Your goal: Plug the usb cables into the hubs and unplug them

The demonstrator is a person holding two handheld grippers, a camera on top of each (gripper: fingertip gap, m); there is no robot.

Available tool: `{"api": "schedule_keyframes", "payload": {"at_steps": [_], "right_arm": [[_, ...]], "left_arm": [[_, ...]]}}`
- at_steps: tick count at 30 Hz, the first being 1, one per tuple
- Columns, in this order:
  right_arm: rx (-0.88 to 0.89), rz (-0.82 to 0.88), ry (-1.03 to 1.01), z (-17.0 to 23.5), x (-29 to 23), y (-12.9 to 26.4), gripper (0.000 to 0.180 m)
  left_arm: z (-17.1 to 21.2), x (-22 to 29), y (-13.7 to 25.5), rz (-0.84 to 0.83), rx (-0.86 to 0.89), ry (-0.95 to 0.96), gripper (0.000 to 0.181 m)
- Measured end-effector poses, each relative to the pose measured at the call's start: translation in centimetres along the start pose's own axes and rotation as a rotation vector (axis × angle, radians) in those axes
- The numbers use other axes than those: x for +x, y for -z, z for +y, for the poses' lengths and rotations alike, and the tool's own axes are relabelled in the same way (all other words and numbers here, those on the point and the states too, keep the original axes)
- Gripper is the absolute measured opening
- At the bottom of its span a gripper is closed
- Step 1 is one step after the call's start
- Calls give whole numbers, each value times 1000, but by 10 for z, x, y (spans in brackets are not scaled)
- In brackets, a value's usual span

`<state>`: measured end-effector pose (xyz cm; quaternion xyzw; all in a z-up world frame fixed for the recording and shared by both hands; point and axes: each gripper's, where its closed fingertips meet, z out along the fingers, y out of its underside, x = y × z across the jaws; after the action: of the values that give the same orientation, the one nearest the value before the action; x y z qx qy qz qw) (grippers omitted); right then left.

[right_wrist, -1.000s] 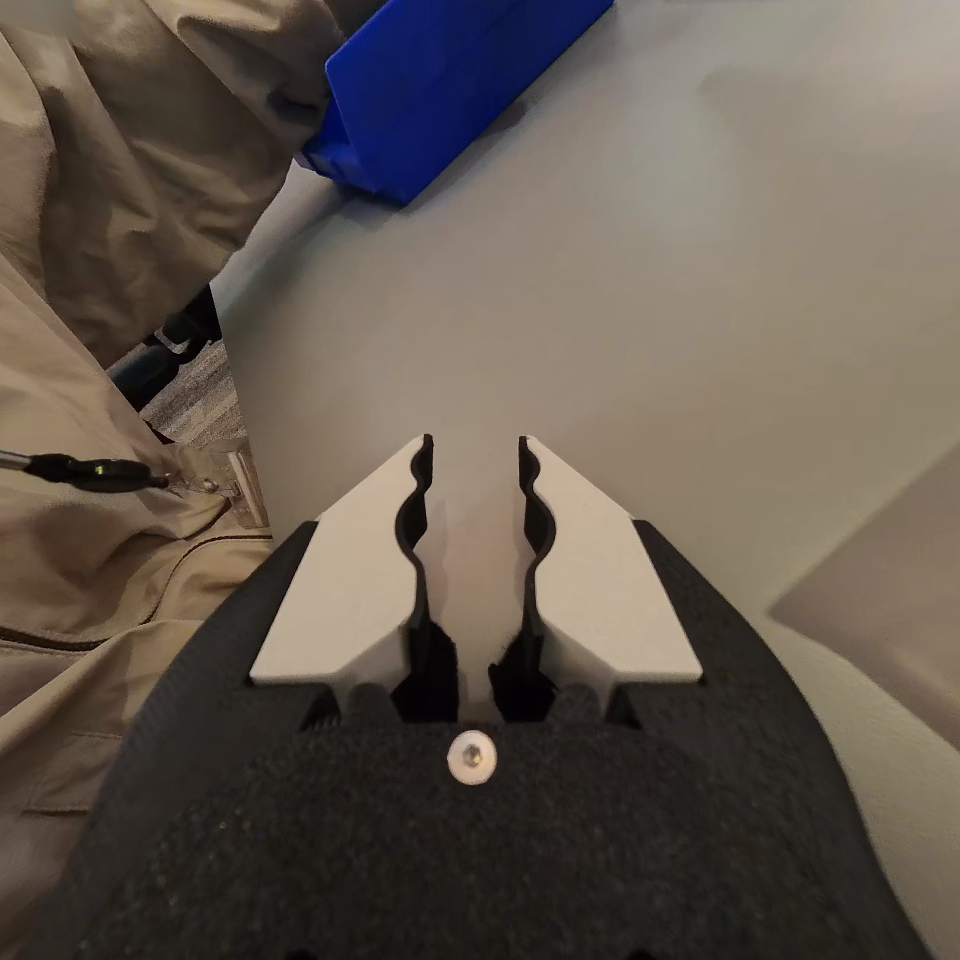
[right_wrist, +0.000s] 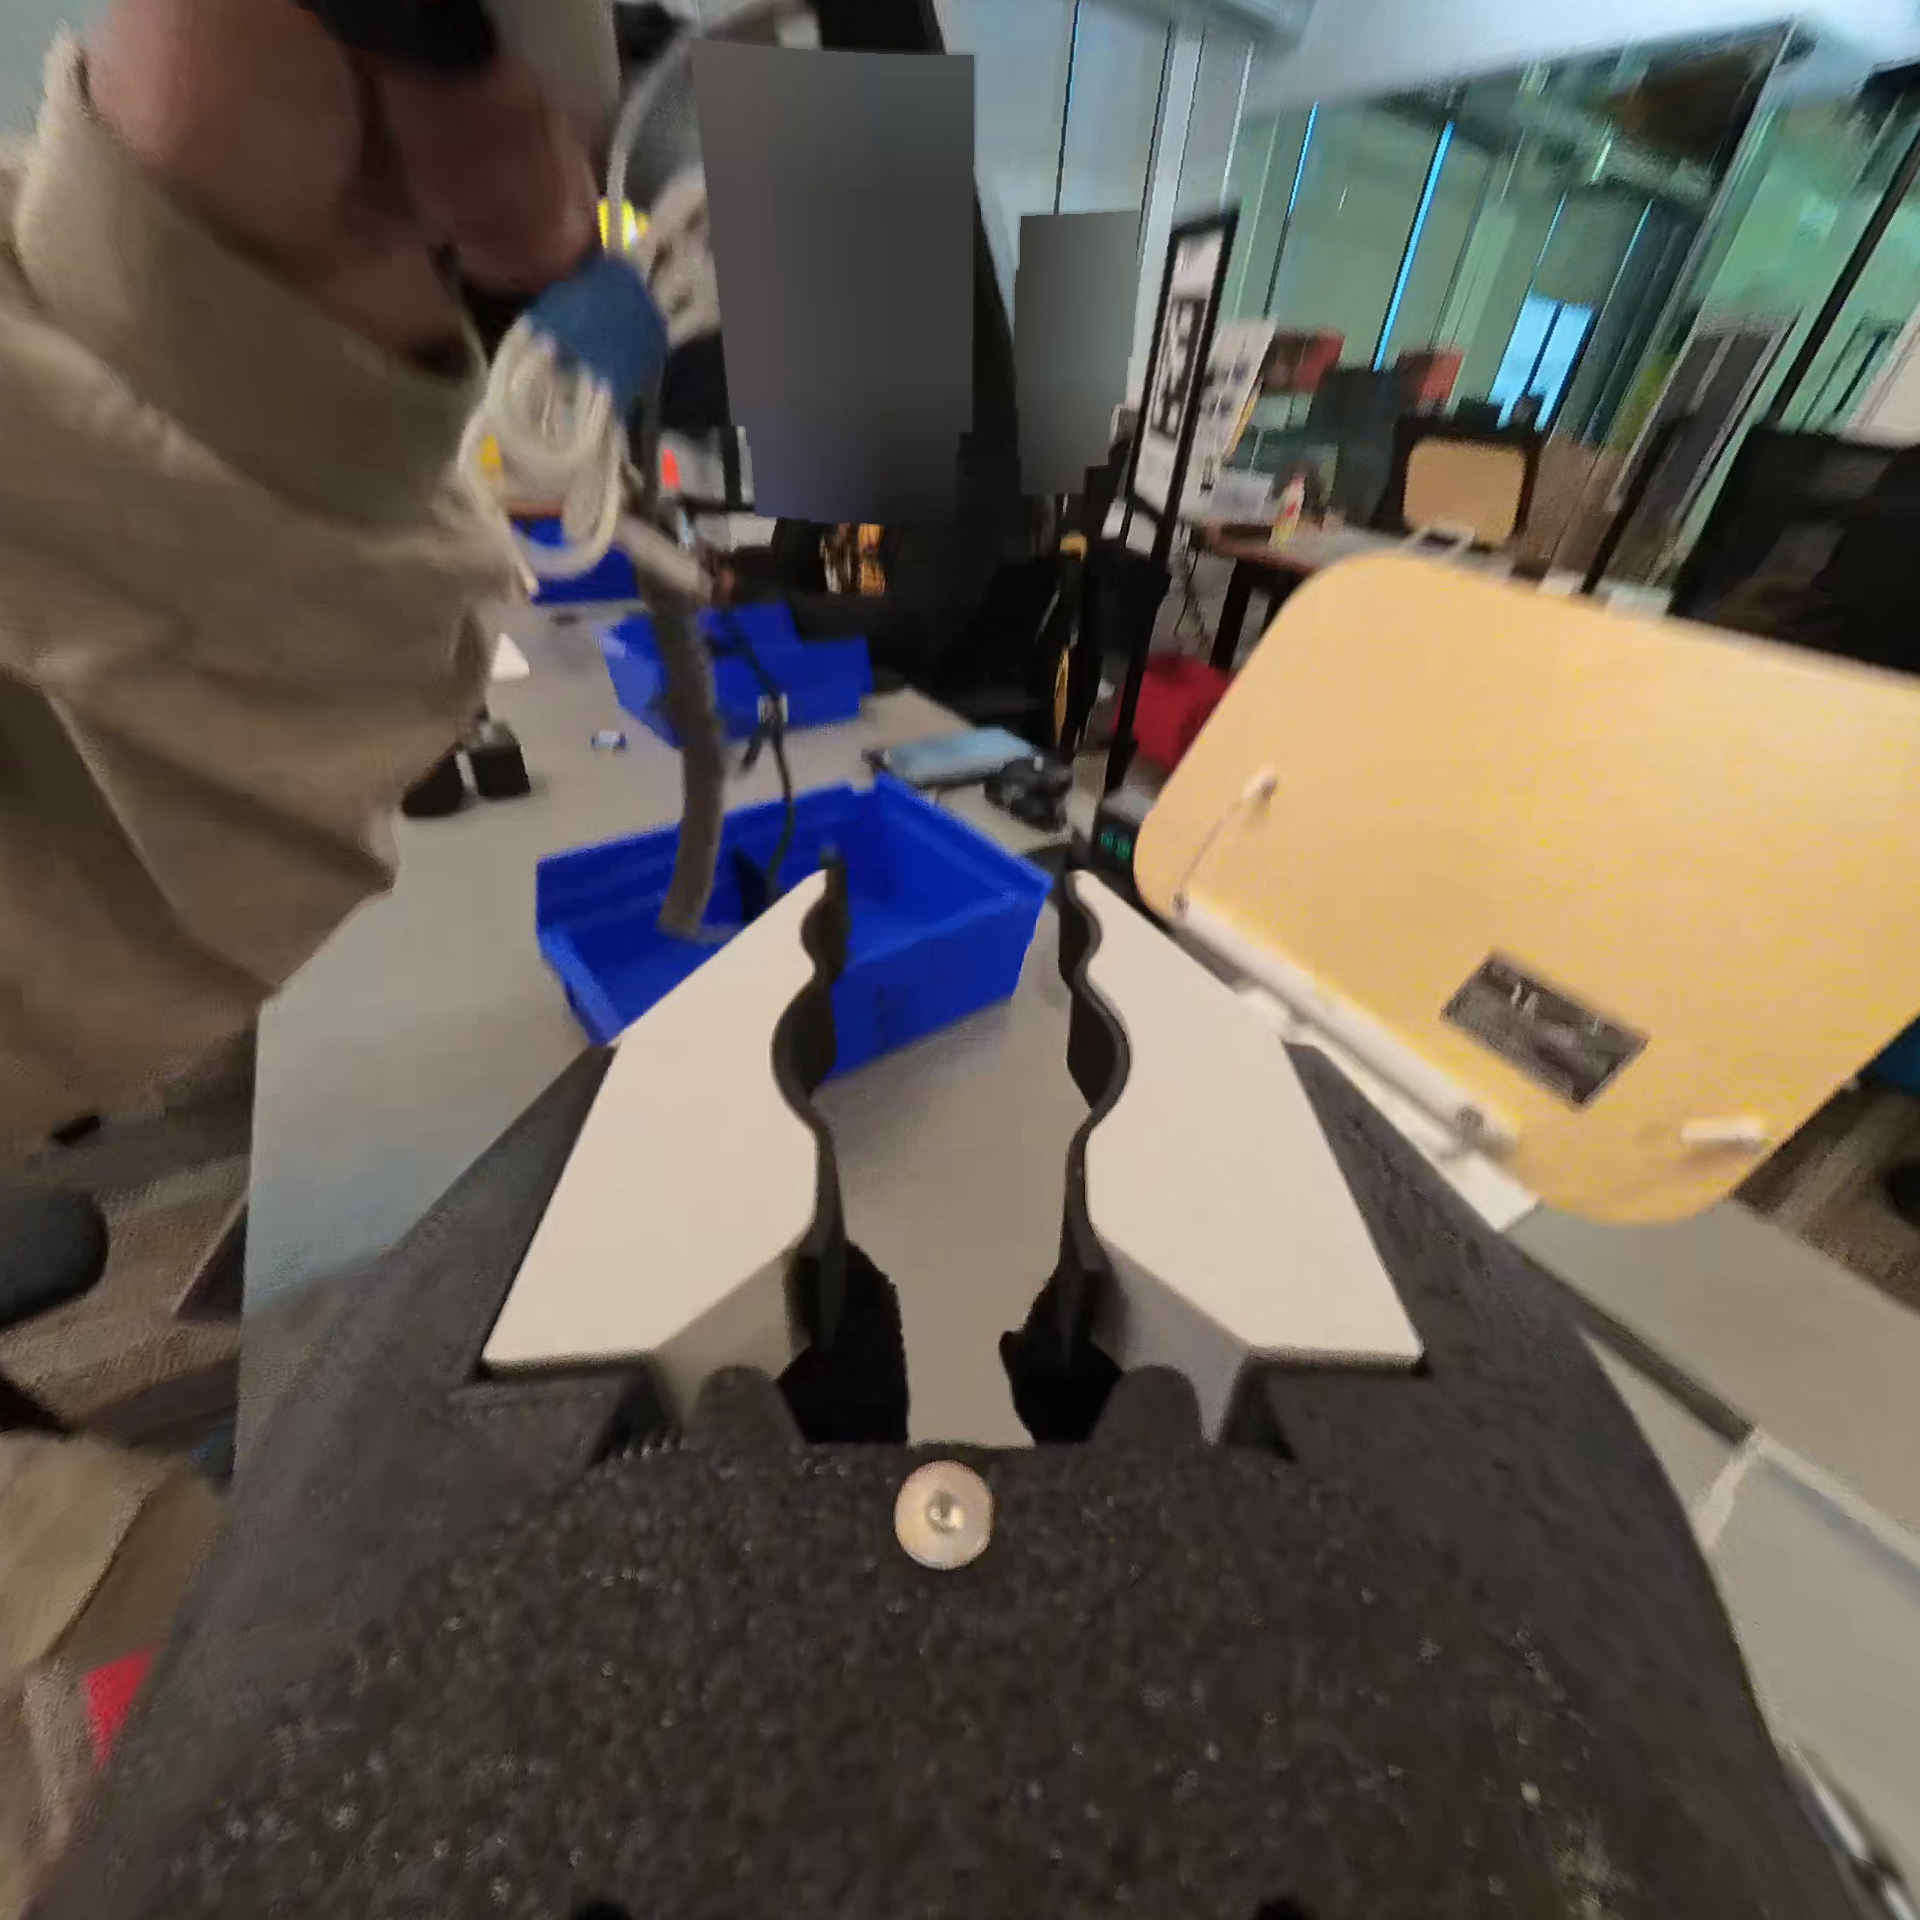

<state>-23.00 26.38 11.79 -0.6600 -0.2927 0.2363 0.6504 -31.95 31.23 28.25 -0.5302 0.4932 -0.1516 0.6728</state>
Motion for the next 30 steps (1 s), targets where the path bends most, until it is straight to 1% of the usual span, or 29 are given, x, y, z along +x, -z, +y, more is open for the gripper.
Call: {"api": "schedule_keyframes", "payload": {"at_steps": [3,5,6,8,9,10,11,12,13,14,15,16,17,19,21,22,25,27,28,30], "right_arm": [[78,61,20,-39,3,-5,43],[125,97,34,-54,2,-5,44],[147,103,44,-57,-1,-6,47],[149,182,97,-55,3,-5,50],[135,247,143,-49,9,-3,47],[115,307,191,-42,16,-1,40],[91,340,239,-33,20,1,28],[75,369,255,-24,26,6,28],[59,351,224,-12,30,9,27],[40,294,144,2,32,10,26],[9,185,45,19,30,10,26],[-14,64,-73,36,25,9,26],[-12,-23,-182,50,23,10,26],[-25,-110,-329,76,26,13,26],[-39,-295,-419,89,10,17,26],[-40,-380,-439,92,-1,18,26],[-104,-551,-421,100,-32,17,26],[-178,-604,-379,112,-49,12,27],[-209,-617,-365,118,-56,9,27],[-228,-647,-362,124,-68,4,27]], "left_arm": [[-26,33,-7,102,38,57,54],[-34,56,-14,175,56,117,53],[-36,69,-19,217,57,146,54],[-33,97,-30,294,49,200,54],[-30,109,-35,326,42,227,54],[-27,121,-41,349,37,257,54],[-22,129,-47,355,32,286,54],[-17,136,-53,354,28,304,54],[-9,143,-59,358,21,307,54],[1,152,-65,370,6,293,54],[12,157,-71,376,-10,281,52],[22,157,-74,356,-22,293,56],[30,152,-75,324,-24,332,64],[40,145,-62,343,22,467,58],[58,145,-45,389,61,590,53],[75,151,-41,407,40,610,51],[135,192,-33,544,-123,648,60],[153,215,-25,638,-137,698,58],[157,222,-23,657,-129,716,54],[161,231,-18,686,-104,742,53]]}}
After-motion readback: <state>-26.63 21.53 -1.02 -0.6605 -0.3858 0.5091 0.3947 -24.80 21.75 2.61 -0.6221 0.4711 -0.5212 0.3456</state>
